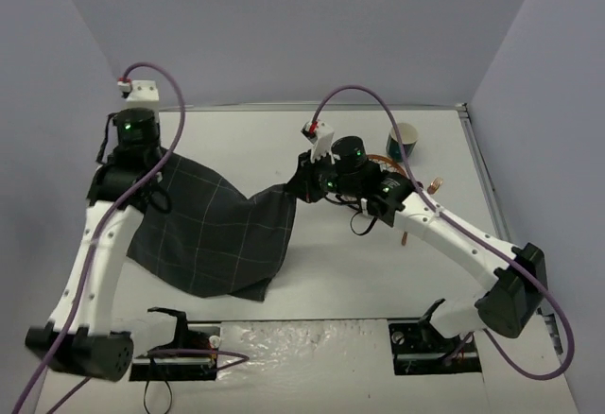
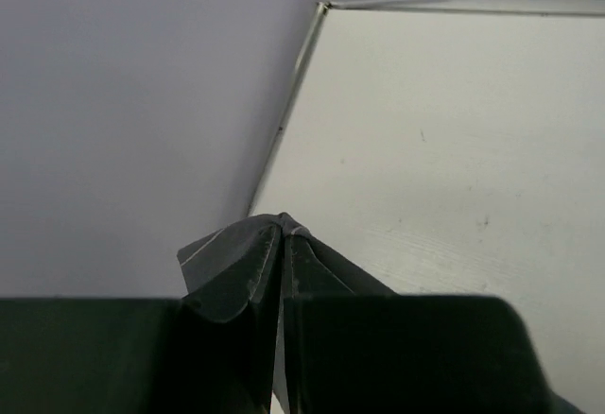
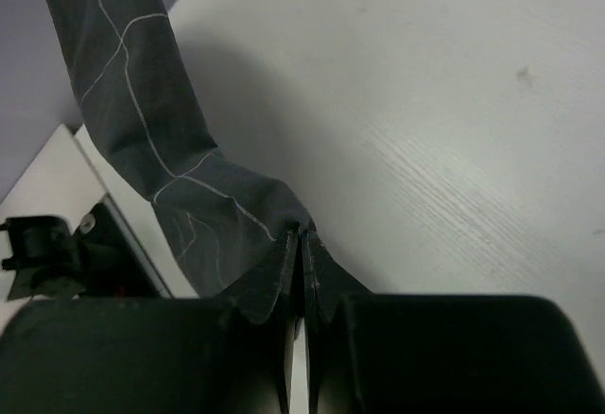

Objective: Set the dinner table for one person

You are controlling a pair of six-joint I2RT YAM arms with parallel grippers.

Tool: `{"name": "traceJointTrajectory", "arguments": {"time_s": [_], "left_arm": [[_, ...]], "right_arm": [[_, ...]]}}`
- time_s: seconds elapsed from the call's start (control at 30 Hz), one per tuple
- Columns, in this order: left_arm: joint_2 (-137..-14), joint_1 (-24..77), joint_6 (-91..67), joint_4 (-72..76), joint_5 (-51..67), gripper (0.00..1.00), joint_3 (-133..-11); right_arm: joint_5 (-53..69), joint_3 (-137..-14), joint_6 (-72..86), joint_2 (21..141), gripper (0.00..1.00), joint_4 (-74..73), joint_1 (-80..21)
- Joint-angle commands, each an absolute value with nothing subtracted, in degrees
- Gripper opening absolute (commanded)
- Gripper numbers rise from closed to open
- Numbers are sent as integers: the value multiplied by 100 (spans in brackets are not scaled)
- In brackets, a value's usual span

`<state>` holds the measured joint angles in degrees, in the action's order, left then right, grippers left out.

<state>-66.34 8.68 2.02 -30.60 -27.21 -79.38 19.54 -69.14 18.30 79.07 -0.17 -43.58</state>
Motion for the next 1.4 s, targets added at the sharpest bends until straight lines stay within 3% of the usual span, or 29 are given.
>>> {"name": "traceJointTrajectory", "arguments": {"time_s": [0.0, 0.23, 0.77, 0.87, 0.97, 1.0, 1.03, 1.13, 1.23, 1.37], "left_arm": [[-8003, 464, 186, -1307, -2127, 0, -8273], [-10022, 404, 69, -435, -1705, 0, -9284], [-12525, 422, -93, 385, -868, 1, -11328], [-12800, 420, -110, 367, -816, 3, -11669], [-12981, 404, -141, 228, -888, 20, -12058], [-12990, 404, -158, 141, -922, 30, -12155], [-12974, 396, -198, 125, -923, 50, -12235], [-12660, 404, -297, 64, -865, 80, -12107], [-11959, 404, -601, 93, -845, 96, -11508], [-10987, 419, -1461, -451, -774, 97, -10666]], "right_arm": [[1602, -6917, 2204, 8557, 0, 645, -3904], [1661, -7157, 1982, 9564, 0, 1050, -3278], [1153, -8411, 1477, 11197, 0, 990, -2758], [910, -8579, 1513, 11322, 12, 963, -2694], [568, -8780, 1564, 11453, 31, 913, -2628], [327, -8851, 1573, 11522, 34, 827, -2610], [253, -8995, 1557, 11554, 41, 786, -2586], [57, -9175, 1465, 11562, 51, 639, -2587], [162, -9118, 1366, 11406, 60, 607, -2609], [432, -8685, 1317, 10967, 75, 630, -2721]]}}
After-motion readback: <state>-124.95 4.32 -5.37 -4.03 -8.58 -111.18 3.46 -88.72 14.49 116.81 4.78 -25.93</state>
